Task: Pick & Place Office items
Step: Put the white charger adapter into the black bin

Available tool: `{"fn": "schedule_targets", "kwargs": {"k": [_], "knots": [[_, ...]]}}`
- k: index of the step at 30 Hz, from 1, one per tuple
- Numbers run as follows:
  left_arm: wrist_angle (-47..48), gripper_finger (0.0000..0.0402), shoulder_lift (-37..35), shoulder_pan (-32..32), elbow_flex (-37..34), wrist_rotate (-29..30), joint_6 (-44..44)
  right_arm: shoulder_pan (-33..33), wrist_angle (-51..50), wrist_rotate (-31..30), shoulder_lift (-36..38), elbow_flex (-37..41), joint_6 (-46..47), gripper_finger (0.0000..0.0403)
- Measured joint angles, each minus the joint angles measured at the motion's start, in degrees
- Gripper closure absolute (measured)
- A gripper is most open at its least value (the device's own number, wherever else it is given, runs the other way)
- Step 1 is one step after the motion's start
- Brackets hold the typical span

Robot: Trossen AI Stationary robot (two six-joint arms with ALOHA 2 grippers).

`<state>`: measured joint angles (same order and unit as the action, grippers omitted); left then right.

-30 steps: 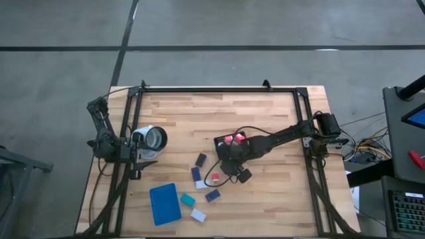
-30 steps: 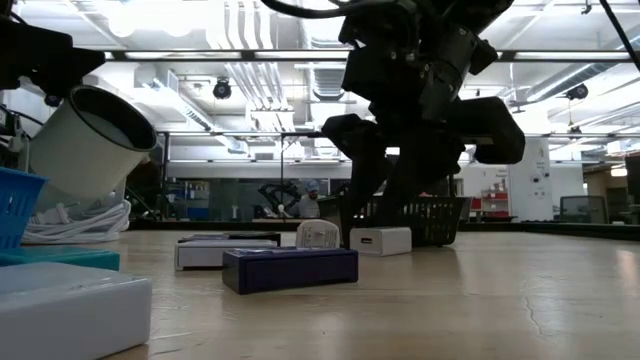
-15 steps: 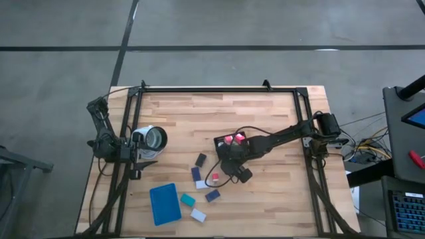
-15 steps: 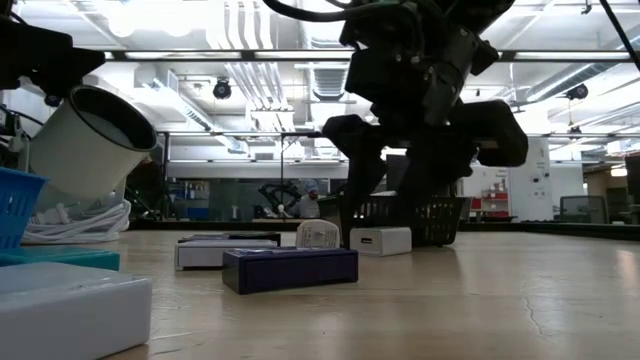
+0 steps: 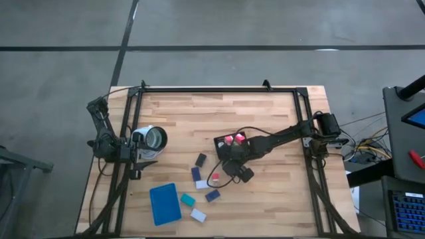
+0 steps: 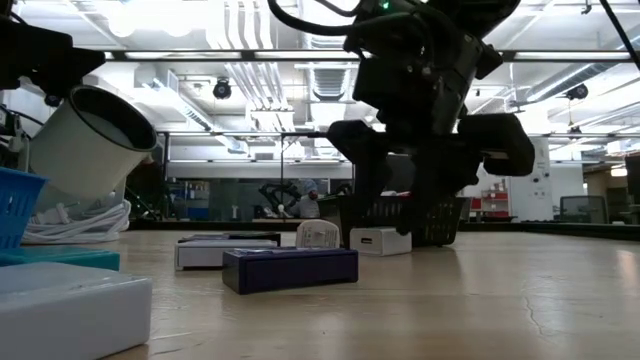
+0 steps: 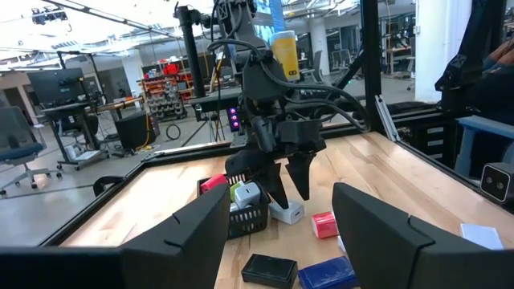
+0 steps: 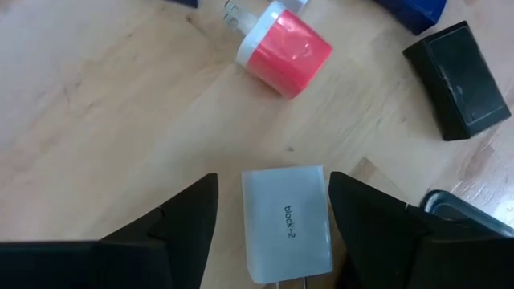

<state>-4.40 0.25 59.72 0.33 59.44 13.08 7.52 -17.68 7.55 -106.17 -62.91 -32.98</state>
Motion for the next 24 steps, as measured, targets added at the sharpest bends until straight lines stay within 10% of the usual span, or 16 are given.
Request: {"fn": "schedule_targets", "kwargs": {"k": [24], "knots": [[0.00, 0.0177, -0.02, 0.00, -0.02, 0.02, 0.00, -0.40, 3.02, -3.48, -0.57, 1.52, -0.22, 0.0177]]}}
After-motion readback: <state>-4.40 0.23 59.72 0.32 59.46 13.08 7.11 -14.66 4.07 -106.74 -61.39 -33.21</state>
